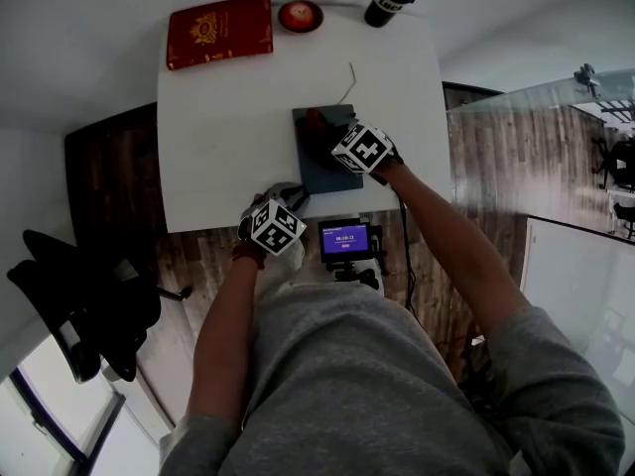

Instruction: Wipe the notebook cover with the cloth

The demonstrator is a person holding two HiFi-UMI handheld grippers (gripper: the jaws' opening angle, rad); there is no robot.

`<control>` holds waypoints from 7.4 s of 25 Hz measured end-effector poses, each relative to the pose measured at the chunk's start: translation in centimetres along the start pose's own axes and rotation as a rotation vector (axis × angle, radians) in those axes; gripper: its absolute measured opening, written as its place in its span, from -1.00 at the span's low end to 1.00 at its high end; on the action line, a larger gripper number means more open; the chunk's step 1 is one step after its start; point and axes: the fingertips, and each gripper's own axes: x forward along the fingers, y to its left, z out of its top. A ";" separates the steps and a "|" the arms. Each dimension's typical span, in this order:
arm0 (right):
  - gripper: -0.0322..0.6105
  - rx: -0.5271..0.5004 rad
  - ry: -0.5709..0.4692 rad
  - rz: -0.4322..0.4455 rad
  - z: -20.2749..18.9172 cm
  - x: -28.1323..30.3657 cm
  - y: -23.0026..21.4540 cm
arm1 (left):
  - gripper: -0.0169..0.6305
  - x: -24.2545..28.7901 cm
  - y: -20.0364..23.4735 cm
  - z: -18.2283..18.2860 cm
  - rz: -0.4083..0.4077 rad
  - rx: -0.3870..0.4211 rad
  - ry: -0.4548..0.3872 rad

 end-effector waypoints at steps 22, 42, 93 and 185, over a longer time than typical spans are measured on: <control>-0.67 0.045 -0.006 0.041 -3.5 -1.2 4.4 | -0.67 0.1 0.2 0.1 -0.008 -0.008 0.004; -0.67 0.154 -0.063 0.107 -7.1 -2.8 8.2 | -0.67 0.2 0.1 0.1 -0.010 -0.009 0.004; -0.67 0.058 0.123 -0.193 -0.7 -2.2 -9.1 | -0.68 0.1 -0.2 0.2 -0.017 0.015 0.003; -0.69 0.088 -0.990 -0.650 12.7 -32.4 10.3 | -0.98 -29.9 3.5 25.9 0.665 -0.031 -0.952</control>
